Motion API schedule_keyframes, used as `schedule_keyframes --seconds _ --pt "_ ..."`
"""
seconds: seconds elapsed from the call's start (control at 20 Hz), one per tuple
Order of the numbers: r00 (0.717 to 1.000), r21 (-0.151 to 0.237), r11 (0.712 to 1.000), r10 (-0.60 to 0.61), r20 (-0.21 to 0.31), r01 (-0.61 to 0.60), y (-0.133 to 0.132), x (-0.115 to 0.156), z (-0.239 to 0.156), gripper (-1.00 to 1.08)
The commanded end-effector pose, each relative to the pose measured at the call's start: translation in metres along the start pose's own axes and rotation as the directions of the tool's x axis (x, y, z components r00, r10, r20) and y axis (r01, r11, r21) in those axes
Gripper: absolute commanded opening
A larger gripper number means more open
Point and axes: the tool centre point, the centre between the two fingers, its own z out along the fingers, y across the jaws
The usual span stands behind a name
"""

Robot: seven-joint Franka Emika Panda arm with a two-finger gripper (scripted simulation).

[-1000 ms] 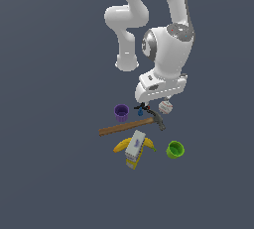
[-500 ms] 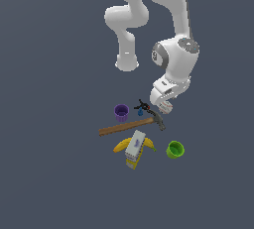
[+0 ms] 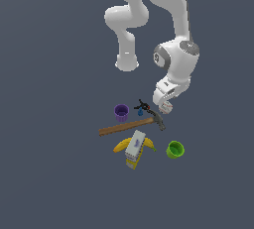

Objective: Pick up a designated object from a clutter of objects.

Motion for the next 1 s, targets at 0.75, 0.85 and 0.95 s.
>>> schedule_keyframes --seconds 0.75,0.85,0.95 --pt "1.000 0.001 1.000 -0.003 -0.001 0.003 -0.001 -0.001 0.048 1.00" --pt "1.000 0.001 1.000 -0.003 -0.001 0.003 -0.001 -0.001 0.048 -1.00" --pt "1.000 0.001 1.000 -0.003 -0.001 0.003 -0.001 -0.001 0.048 -1.00"
